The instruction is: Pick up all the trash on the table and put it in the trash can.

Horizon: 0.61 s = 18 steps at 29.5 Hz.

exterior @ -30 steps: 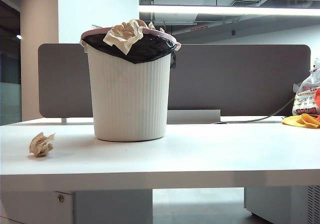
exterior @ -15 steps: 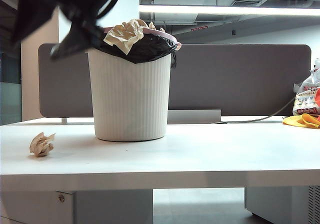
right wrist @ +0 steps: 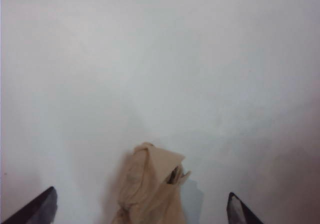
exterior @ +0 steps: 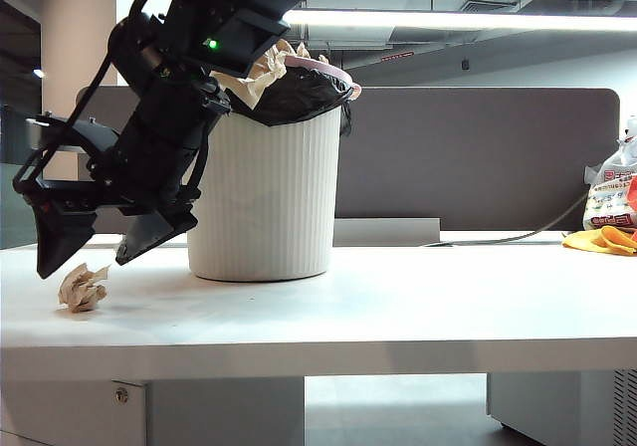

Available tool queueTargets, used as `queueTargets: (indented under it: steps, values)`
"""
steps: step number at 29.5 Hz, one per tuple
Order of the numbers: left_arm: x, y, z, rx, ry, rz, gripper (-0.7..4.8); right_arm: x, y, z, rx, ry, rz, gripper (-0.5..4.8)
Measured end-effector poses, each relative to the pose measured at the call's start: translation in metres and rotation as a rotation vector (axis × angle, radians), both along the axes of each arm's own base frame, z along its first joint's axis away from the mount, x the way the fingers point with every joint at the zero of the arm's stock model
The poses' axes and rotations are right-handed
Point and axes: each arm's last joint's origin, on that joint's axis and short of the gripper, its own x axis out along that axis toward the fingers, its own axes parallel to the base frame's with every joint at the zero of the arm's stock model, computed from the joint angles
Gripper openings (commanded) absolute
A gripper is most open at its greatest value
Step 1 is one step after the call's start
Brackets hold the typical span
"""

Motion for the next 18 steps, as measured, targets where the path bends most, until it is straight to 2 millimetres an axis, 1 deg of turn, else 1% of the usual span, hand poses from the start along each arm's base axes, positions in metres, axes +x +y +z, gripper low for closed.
queueTargets:
  steps: [2, 3, 4, 5, 6, 7, 8, 9, 10, 11, 16, 18]
  values:
    - [0.0000, 0.0000, 0.0000, 0.000, 0.000, 0.000, 4.79, 0.0001, 0.0001, 0.0000, 0.000, -0.001, -0.002, 3.51]
    - [0.0000, 0.0000, 0.0000, 0.000, 0.000, 0.000, 4.79, 0.0005, 0.0000, 0.0005, -0.003, -0.009, -0.010, 2.98]
    - [0.0000, 0.0000, 0.0000, 0.000, 0.000, 0.000, 4.79, 0.0007, -0.0001, 0.0005, -0.006, -0.014, -0.016, 2.17]
    - [0.0000, 0.0000, 0.0000, 0.000, 0.000, 0.000, 4.79, 0.0010, -0.0003, 0.0004, -0.008, -0.016, -0.020, 1.63]
    - [0.0000, 0.0000, 0.0000, 0.000, 0.000, 0.000, 4.79, 0.0013, -0.0005, 0.0003, -0.009, -0.016, -0.020, 1.44]
    - [0.0000, 0.0000, 0.0000, 0.000, 0.000, 0.000, 4.79, 0.0024, -0.0014, 0.0003, -0.008, -0.015, -0.021, 1.79]
    - [0.0000, 0.0000, 0.0000, 0.000, 0.000, 0.000, 4.79, 0.0029, -0.0018, 0.0003, -0.006, -0.014, -0.018, 2.27]
    - [0.0000, 0.0000, 0.0000, 0.000, 0.000, 0.000, 4.79, 0.0031, -0.0020, 0.0003, -0.003, -0.010, -0.017, 2.95]
    - [0.0000, 0.0000, -0.0001, 0.000, 0.001, 0.000, 4.79, 0.0032, -0.0021, 0.0003, 0.001, -0.005, -0.011, 3.34]
    - [-0.0001, 0.0001, -0.0003, 0.001, 0.003, 0.000, 4.79, 0.0034, -0.0023, 0.0004, 0.008, 0.004, -0.003, 3.48]
    - [-0.0005, 0.0002, -0.0012, 0.006, 0.014, 0.000, 4.79, 0.0029, -0.0013, 0.0010, 0.023, 0.010, 0.009, 3.44]
    - [-0.0005, 0.0002, -0.0012, 0.006, 0.014, 0.000, 4.79, 0.0029, -0.0013, 0.0010, 0.023, 0.011, 0.008, 3.22]
